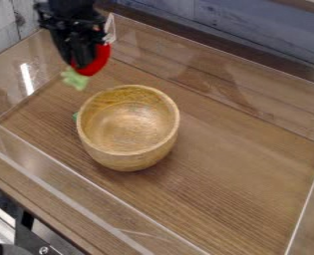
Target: Move the red object to the left side of the table
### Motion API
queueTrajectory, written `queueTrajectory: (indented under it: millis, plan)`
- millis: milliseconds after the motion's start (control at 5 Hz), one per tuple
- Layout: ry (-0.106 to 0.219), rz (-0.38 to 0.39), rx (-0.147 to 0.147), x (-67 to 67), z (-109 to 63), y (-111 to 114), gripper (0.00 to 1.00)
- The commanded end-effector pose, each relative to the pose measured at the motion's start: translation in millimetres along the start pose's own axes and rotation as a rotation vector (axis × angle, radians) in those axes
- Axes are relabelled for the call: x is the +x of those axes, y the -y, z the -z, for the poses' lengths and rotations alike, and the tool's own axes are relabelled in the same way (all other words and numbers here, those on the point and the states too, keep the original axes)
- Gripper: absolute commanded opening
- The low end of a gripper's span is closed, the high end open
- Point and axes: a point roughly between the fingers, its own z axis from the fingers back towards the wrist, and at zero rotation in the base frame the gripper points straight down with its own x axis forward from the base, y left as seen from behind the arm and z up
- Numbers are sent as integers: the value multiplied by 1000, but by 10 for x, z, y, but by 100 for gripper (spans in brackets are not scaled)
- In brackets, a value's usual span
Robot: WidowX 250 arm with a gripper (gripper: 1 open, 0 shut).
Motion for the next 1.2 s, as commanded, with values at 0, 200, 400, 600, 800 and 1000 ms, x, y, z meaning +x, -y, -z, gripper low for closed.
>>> queueTrajectory:
  millis: [0,200,400,600,800,1000]
  plan:
    - [56,-46,35,61,-92,-165,0]
    - [60,-40,33,139,-51,-274,0]
    - [63,-44,35,212,1,-434,0]
    - [67,-70,38,350,-2,-514,0]
    - [66,-88,42,473,7,-578,0]
    - [59,-69,43,509,46,-626,0]
